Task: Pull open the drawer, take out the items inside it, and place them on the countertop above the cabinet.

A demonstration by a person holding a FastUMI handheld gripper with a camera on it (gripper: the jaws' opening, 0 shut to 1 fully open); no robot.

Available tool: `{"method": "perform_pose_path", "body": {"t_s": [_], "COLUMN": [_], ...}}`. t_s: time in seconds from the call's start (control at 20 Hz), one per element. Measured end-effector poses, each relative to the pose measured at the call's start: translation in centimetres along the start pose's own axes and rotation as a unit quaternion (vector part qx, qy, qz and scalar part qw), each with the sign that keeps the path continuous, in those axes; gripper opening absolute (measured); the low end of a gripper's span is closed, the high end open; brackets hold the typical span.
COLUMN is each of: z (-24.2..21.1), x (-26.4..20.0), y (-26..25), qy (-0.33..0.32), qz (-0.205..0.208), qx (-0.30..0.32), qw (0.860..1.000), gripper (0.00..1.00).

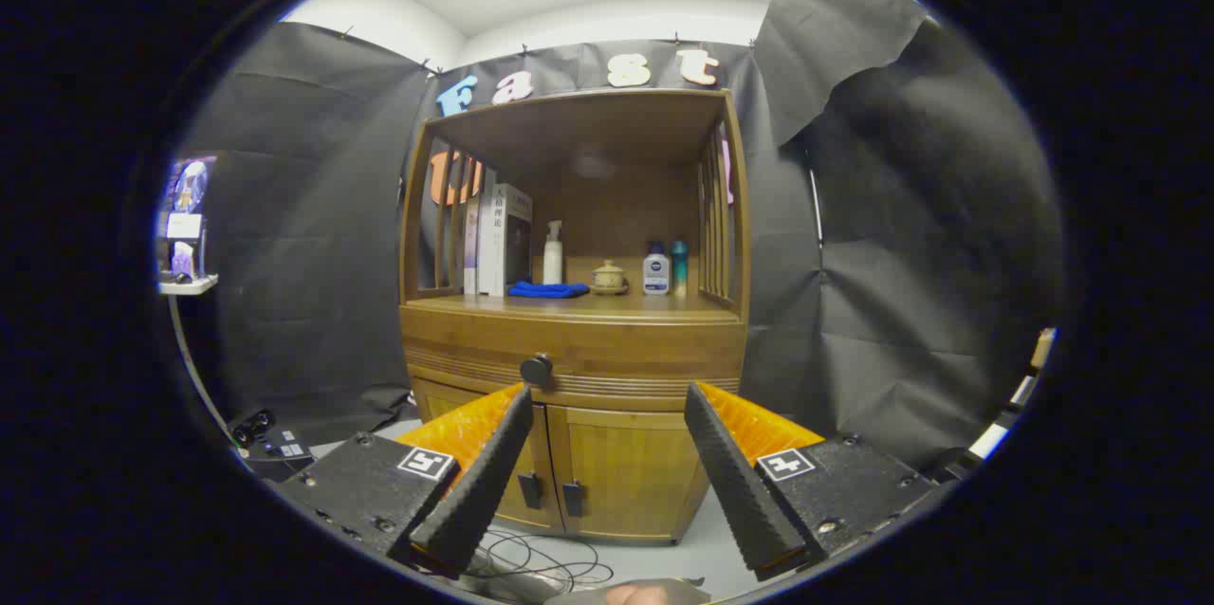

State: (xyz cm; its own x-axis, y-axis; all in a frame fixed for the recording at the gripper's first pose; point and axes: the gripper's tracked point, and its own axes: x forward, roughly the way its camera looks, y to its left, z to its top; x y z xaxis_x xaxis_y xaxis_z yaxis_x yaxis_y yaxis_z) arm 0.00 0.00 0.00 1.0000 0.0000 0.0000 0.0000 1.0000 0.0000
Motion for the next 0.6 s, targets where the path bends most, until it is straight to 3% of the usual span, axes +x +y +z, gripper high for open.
{"method": "perform_pose_path", "body": {"t_s": [0.6], "z": [-0.13], "x": [0.16], "y": [0.08], "qy": [0.002], "qz": [0.009], "qx": [0.004], "qw": [1.0], "gripper": [1.0]}}
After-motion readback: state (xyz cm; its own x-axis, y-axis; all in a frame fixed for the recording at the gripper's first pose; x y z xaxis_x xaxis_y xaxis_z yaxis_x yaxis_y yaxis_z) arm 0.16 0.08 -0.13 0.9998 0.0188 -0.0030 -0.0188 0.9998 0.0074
